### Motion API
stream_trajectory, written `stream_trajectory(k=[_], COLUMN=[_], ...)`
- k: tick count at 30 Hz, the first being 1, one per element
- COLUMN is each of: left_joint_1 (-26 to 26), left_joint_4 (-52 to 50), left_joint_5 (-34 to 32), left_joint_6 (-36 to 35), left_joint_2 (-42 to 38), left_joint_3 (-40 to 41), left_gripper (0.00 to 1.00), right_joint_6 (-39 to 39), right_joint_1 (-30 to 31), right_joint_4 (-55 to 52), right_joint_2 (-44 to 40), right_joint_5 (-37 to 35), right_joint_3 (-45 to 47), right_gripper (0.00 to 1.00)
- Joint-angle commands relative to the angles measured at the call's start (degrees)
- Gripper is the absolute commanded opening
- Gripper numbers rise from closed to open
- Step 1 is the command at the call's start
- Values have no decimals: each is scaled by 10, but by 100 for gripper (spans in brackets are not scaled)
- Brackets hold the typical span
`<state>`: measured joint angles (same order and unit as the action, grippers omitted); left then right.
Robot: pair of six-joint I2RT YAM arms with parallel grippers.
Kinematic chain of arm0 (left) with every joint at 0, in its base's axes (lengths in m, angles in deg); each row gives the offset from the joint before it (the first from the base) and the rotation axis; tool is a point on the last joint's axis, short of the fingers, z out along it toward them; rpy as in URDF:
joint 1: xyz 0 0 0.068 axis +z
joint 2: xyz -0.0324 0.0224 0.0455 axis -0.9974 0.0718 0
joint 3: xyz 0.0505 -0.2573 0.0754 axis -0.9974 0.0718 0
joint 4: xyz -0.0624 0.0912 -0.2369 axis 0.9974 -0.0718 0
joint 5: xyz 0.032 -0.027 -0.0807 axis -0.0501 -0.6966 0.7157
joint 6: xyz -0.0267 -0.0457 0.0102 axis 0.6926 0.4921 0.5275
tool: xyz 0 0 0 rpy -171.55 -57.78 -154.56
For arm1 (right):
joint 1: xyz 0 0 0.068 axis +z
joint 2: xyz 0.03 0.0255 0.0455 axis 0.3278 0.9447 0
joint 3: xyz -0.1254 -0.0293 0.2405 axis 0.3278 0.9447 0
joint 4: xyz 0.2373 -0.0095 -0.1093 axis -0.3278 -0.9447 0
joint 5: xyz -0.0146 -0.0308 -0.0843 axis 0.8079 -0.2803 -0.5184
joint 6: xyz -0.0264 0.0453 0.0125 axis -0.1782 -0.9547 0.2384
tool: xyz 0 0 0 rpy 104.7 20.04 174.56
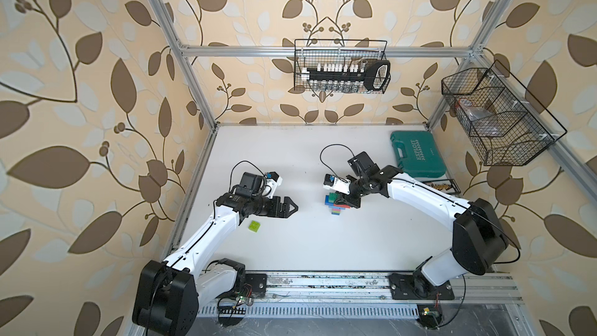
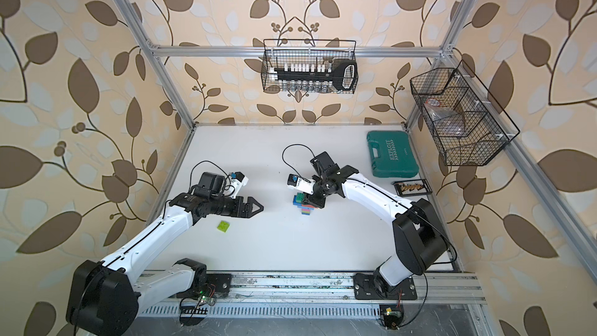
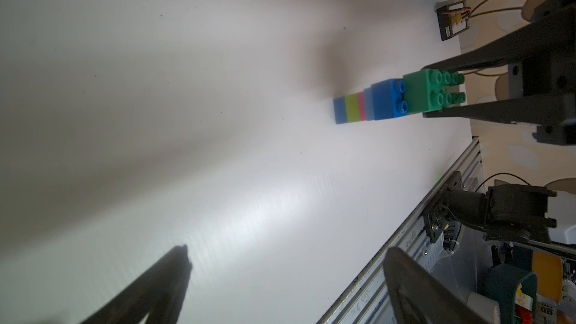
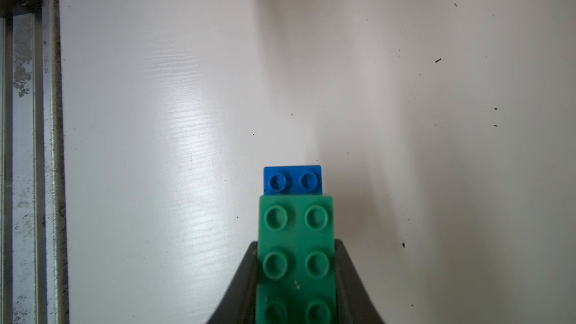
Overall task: Assemble a spoon with lego
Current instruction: Assemble the lego brick with the lego brick.
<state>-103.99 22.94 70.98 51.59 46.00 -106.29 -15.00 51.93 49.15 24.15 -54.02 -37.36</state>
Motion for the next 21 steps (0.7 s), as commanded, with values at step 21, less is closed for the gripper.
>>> stream_trajectory(k=[21], left_joint_1=[-4], left_joint_4=[-3], left_joint_5=[-1], left_joint_6=[-10], left_joint_2=[1], left_joint_3=[-10], left_gripper=[99], right_joint_6=[-29], right_joint_1=[-10], right_joint_4=[-50], right_joint_2=[8], right_joint_5=[3], right_joint_3=[-25], right_gripper=[0])
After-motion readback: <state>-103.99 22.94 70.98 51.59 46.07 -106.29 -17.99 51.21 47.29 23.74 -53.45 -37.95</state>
